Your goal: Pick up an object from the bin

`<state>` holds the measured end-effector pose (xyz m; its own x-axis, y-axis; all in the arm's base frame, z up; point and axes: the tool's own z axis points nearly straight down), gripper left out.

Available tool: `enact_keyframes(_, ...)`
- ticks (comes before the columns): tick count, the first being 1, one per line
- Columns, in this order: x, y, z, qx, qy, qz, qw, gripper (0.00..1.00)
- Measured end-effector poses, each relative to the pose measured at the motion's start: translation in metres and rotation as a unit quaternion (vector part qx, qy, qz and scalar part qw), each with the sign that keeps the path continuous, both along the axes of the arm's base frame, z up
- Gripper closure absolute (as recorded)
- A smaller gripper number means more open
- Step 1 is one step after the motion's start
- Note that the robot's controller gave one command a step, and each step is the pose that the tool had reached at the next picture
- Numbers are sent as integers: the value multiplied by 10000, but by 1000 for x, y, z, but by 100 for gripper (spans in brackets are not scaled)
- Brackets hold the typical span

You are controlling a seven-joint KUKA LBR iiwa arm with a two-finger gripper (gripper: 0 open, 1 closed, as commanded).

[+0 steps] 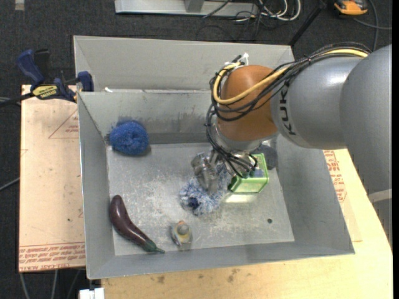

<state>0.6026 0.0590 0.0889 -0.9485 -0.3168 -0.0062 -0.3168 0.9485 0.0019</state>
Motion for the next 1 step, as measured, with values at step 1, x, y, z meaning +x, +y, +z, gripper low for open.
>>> enact_keyframes(1, 0, 0, 0, 1, 0, 0, 10000, 100)
